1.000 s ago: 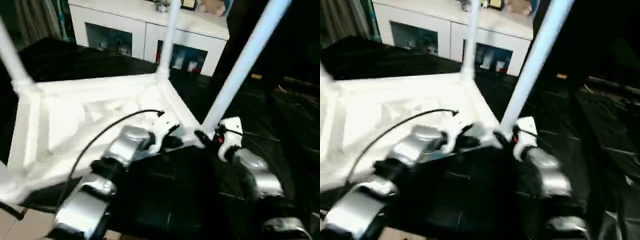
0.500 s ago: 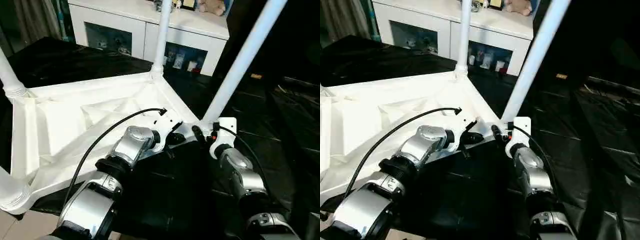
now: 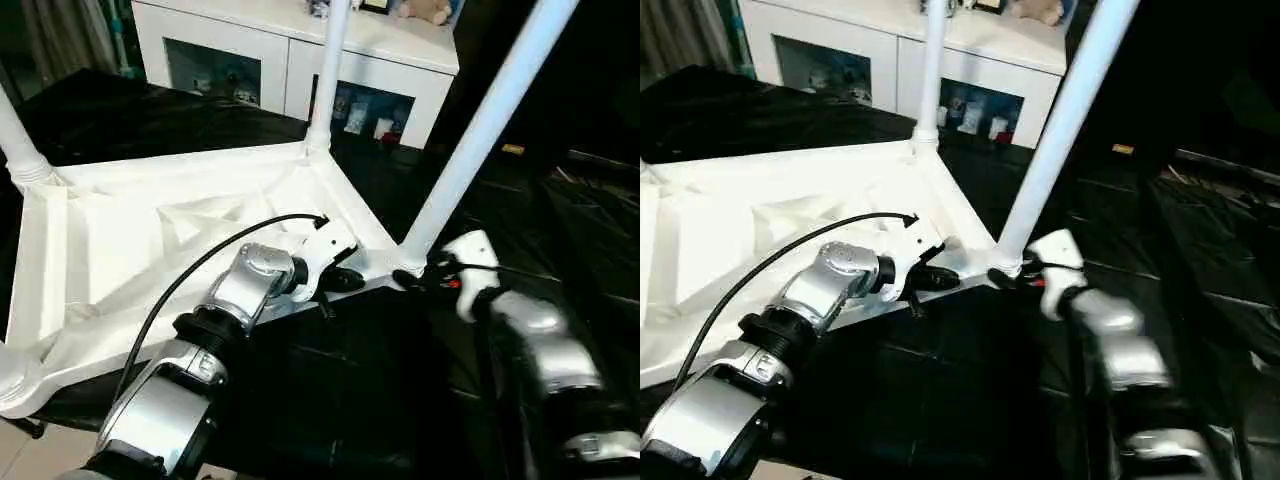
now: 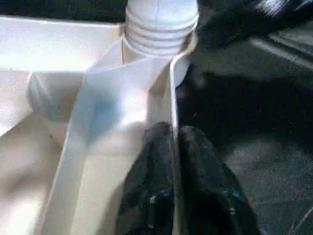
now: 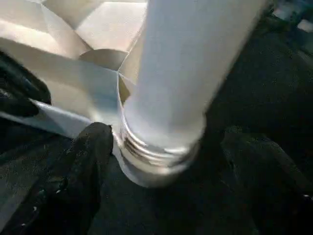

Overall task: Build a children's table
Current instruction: Rotate leg to tighten

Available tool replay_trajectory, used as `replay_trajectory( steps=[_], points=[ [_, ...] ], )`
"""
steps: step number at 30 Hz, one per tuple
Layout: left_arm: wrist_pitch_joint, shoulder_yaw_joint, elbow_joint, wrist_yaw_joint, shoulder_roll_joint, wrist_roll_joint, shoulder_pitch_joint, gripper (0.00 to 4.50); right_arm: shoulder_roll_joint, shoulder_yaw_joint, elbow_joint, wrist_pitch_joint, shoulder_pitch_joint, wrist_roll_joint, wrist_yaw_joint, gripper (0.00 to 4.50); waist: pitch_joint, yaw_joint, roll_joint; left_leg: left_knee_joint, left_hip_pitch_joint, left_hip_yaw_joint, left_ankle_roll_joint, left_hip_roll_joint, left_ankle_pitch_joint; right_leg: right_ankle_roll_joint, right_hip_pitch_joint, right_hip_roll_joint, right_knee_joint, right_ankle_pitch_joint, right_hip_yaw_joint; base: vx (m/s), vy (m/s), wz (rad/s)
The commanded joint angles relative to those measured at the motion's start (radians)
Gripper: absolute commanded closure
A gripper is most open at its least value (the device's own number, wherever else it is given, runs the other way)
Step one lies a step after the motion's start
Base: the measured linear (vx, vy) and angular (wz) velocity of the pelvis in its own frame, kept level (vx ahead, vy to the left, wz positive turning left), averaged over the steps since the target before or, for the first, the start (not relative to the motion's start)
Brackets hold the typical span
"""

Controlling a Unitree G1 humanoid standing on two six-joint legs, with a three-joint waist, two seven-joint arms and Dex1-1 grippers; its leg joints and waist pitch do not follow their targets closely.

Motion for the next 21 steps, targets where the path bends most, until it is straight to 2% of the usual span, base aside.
replay_trajectory(
  steps=[1,5,9,11,15,19,20,21],
  points=[
    [0.048,-0.029,0.046,0.022,0.018,0.040,0.035,3.69,-0.029,-0.024,-0.027,0.015,0.007,0.015,0.038,0.64,-0.046,0.009,-0.003,-0.063,-0.004,0.000,0.085,0.022,-0.166,-0.208,0.053,-0.045,-0.074,-0.165,0.031,0.000,0.000,0.00],
    [0.053,-0.024,0.051,0.035,0.010,0.038,0.025,3.36,-0.035,-0.030,-0.040,0.020,0.006,0.025,0.059,0.64,-0.045,0.007,-0.002,-0.065,-0.004,-0.002,0.073,0.022,-0.190,-0.196,0.049,-0.046,-0.080,-0.223,0.030,0.000,0.000,0.00],
    [0.054,-0.030,0.056,0.029,0.010,0.042,0.017,3.14,-0.037,-0.018,-0.050,0.021,0.009,0.028,0.070,0.64,-0.047,0.008,-0.002,-0.064,-0.003,-0.002,0.072,0.022,-0.179,-0.201,0.048,-0.044,-0.077,-0.194,0.030,0.000,0.000,0.00],
    [0.058,-0.034,0.055,0.022,0.011,0.041,0.016,2.80,-0.037,-0.013,-0.056,0.024,0.012,0.027,0.077,0.64,-0.047,0.009,0.000,-0.064,-0.002,-0.003,0.076,0.023,-0.170,-0.210,0.048,-0.044,-0.074,-0.168,0.030,0.000,0.000,0.00],
    [0.078,-0.057,0.053,-0.028,0.018,0.041,0.013,2.77,-0.041,-0.012,-0.061,0.033,0.010,0.021,0.092,0.64,-0.047,0.008,-0.001,-0.064,-0.003,-0.002,0.074,0.022,-0.172,-0.209,0.050,-0.044,-0.076,-0.180,0.030,0.000,0.000,0.00],
    [0.110,-0.093,0.063,-0.103,0.027,0.051,-0.003,3.10,-0.057,-0.006,-0.057,0.040,0.001,0.018,0.106,0.64,-0.049,0.009,-0.002,-0.061,-0.002,-0.001,0.084,0.021,-0.131,-0.225,0.052,-0.044,-0.068,-0.117,0.031,0.000,0.000,0.00],
    [0.112,-0.099,0.063,-0.112,0.027,0.053,-0.005,3.16,-0.061,-0.007,-0.056,0.039,0.000,0.017,0.108,0.64,-0.050,0.009,0.005,-0.061,-0.003,-0.002,0.085,0.021,-0.125,-0.235,0.054,-0.045,-0.067,-0.094,0.031,0.000,0.000,0.00],
    [0.113,-0.100,0.064,-0.114,0.027,0.053,-0.006,3.16,-0.062,-0.008,-0.057,0.040,0.000,0.017,0.109,0.64,-0.050,0.009,0.005,-0.061,-0.003,-0.002,0.085,0.021,-0.125,-0.235,0.054,-0.045,-0.067,-0.094,0.031,0.000,0.000,0.00]
  ],
)
